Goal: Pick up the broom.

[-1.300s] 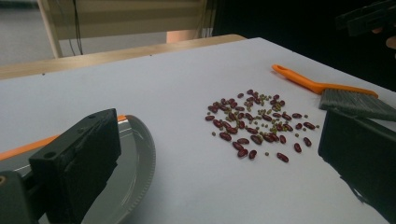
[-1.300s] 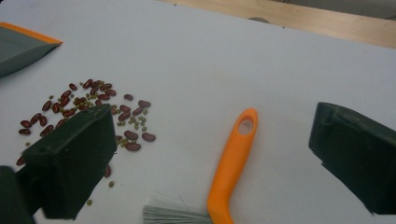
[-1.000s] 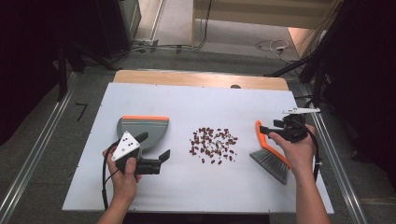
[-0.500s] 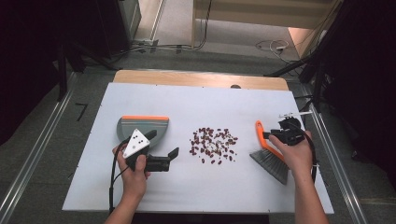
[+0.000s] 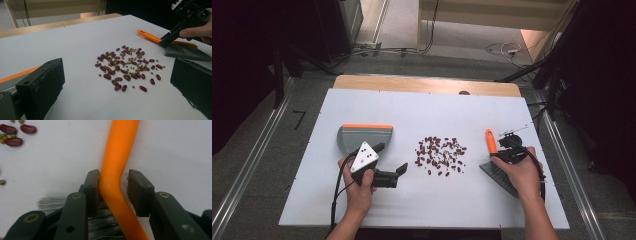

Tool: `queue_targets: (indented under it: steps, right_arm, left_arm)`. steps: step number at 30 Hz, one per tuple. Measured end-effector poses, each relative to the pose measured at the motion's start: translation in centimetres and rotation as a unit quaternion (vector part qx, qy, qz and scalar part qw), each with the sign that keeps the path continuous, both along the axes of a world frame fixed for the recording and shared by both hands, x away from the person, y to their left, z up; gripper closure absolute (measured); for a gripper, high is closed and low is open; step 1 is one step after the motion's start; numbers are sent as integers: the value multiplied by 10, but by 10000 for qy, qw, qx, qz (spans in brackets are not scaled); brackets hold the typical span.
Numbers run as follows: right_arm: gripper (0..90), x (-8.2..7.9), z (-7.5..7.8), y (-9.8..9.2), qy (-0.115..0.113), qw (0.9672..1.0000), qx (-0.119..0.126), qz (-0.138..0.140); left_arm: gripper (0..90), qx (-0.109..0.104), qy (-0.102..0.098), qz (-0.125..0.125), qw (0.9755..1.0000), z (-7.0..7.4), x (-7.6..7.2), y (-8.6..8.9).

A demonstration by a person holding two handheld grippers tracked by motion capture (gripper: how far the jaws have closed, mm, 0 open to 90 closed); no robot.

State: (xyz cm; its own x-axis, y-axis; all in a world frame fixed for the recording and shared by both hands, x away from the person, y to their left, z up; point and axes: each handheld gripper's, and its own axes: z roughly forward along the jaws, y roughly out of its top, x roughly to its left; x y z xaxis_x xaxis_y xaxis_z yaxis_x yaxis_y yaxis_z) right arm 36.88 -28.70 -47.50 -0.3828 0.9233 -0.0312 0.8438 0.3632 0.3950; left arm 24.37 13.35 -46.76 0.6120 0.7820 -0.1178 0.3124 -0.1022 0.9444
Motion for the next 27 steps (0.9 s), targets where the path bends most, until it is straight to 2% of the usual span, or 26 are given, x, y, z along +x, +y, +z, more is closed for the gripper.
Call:
queue_targets:
  steps: [3,4,7,15,18,19,21,22,23,24,26,27]
  right_arm:
    - [614,-1,-1,1,-37,10000,-25,-29]
    - [648,-1,-1,-2,-61,9999,85,-2]
    - [665,-2,-2,-5,-85,9997,215,-11]
    - [673,-3,-3,-10,-181,9992,362,46]
    - [673,-3,-3,-15,-237,9976,650,-46]
    - [672,-4,-2,-21,-370,9953,888,-81]
    - [673,-6,0,-27,-609,9918,1117,-132]
    - [673,-7,1,-30,-701,9901,1203,-174]
    - [673,-7,1,-30,-701,9901,1203,-174]
    - [674,-10,4,-34,-1009,9854,1359,-178]
    - [675,-13,7,-36,-1273,9812,1441,-190]
    - [676,-15,8,-37,-1431,9778,1521,-186]
  left_arm:
    - [0,5,8,8,10000,-1,-1,1]
    - [0,-2,8,5,10000,-1,-1,0]
    - [0,12,-31,-55,10000,2,-2,-2]
    - [0,12,-59,-170,9998,2,-4,-5]
    - [0,9,-62,-189,9998,3,-5,-5]
    - [0,10,-63,-182,9998,3,-5,-5]
    - [0,48,-76,-154,9998,3,-6,-5]
    - [0,38,-80,-158,9998,4,-6,-5]
    - [0,19,-84,-147,9999,4,-6,-5]
    - [0,9,-89,-146,9999,4,-7,-5]
    - [0,3,-95,-146,9998,4,-7,-4]
    - [0,0,-90,-143,9999,4,-7,-4]
